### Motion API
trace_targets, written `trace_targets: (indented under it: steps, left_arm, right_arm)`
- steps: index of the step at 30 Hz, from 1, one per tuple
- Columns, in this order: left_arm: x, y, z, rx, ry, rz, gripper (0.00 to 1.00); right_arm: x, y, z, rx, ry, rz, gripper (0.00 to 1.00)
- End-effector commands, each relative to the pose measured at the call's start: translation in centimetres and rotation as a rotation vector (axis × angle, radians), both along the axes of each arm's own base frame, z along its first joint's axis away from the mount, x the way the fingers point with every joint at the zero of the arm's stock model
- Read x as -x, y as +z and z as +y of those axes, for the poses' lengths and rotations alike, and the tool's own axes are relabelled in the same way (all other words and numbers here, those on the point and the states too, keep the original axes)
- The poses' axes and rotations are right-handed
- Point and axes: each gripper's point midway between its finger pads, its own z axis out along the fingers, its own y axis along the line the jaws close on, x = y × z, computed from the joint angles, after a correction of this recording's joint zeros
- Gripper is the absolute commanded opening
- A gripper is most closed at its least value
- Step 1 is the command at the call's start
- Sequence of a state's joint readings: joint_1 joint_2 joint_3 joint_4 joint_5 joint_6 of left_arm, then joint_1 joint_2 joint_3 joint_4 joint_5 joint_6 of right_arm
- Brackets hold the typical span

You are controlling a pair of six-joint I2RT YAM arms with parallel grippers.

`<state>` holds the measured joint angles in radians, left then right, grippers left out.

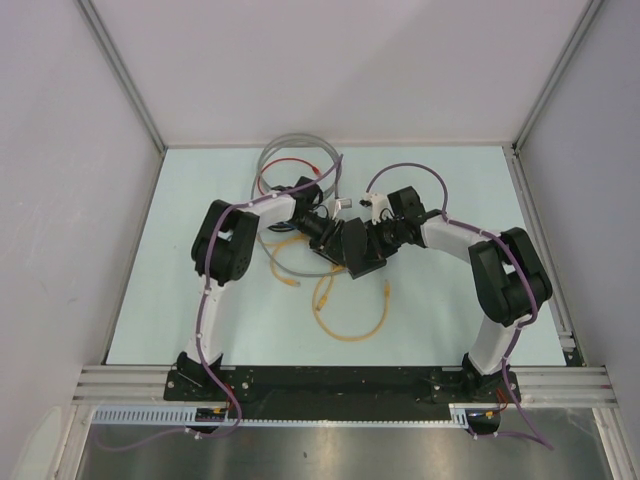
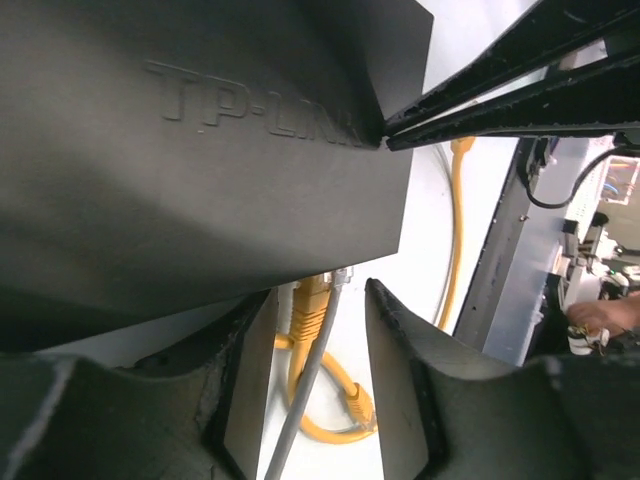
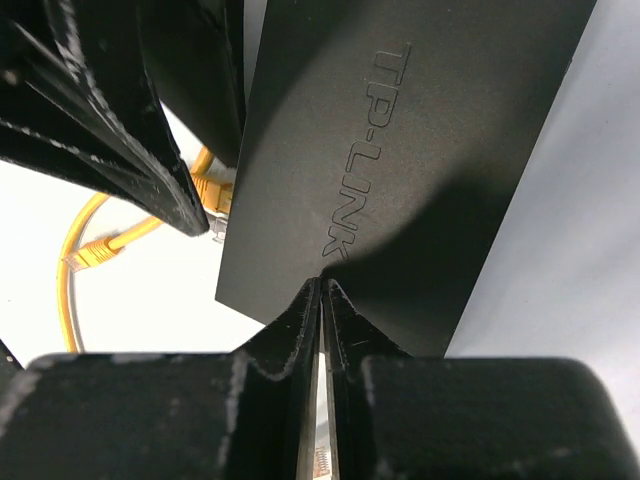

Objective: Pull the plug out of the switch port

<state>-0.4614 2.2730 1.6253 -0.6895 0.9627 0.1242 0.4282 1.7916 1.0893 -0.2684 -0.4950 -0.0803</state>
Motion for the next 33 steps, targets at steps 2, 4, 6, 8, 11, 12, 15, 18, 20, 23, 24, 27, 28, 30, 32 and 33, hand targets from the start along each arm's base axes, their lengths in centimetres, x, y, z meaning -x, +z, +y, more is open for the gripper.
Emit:
trace_targets:
  steps: [2,4,6,8,11,12,15,18,20,23,24,27,28,30,32,33]
  left_arm:
    - [0.0,0.8,-0.9,0.065,-0.039,-0.009,0.45]
    - [0.1,0.8,-1.1,0.080,-0.044,0.002,0.44]
    - [0.3,0.6,-1.2,0.085,-0.049,0.022,0.43]
    - [0.3,0.4,-1.2,0.087,-0.054,0.024,0.41]
    - [0.4,0.1,-1.2,0.082,-0.053,0.037,0.40]
    - [0.2,0.0,-1.2,0.079,-0.052,0.036,0.39]
    - [0.2,-0.5,-1.2,0.067,-0.050,0.050,0.39]
    - [0.0,-0.7,-1.1,0.066,-0.043,0.059,0.37]
    - [-0.2,-0.8,-1.0,0.067,-0.038,0.060,0.34]
    - [-0.4,-0.7,-0.9,0.069,-0.035,0.056,0.31]
    - [-0.4,-0.8,-0.8,0.070,-0.035,0.059,0.31]
    - [-0.5,-0.8,-0.9,0.074,-0.034,0.059,0.27]
    - [-0.4,-0.8,-0.9,0.076,-0.033,0.063,0.26]
    - [-0.5,-0.8,-0.9,0.076,-0.033,0.063,0.25]
    - [-0.6,-0.9,-0.9,0.071,-0.031,0.060,0.22]
    - [-0.7,-0.9,-0.9,0.069,-0.030,0.057,0.20]
  right_arm:
    - [-0.1,-1.1,-0.5,0.044,0.002,0.010,0.09]
    - [-0.2,-1.2,-0.5,0.045,-0.002,0.007,0.09]
    - [-0.3,-1.3,-0.4,0.046,-0.004,0.006,0.10]
    - [-0.3,-1.3,-0.4,0.047,-0.003,0.005,0.10]
    - [-0.2,-1.3,-0.4,0.048,-0.001,0.006,0.11]
    - [-0.1,-1.4,-0.4,0.050,0.002,0.007,0.11]
    - [-0.1,-1.4,-0.3,0.052,0.002,0.006,0.12]
    - [-0.1,-1.4,-0.4,0.053,0.003,0.007,0.12]
    - [-0.1,-1.5,-0.3,0.055,0.005,0.007,0.13]
    - [0.0,-1.5,-0.3,0.058,0.008,0.005,0.13]
    - [-0.1,-1.5,-0.3,0.060,0.007,0.002,0.13]
    - [0.0,-1.5,-0.1,0.065,0.015,-0.004,0.14]
    - [0.0,-1.5,0.0,0.067,0.019,-0.009,0.14]
    - [0.2,-1.5,0.1,0.072,0.026,-0.009,0.15]
    - [0.3,-1.6,0.2,0.076,0.033,-0.013,0.15]
    - [0.4,-1.6,0.3,0.078,0.037,-0.014,0.15]
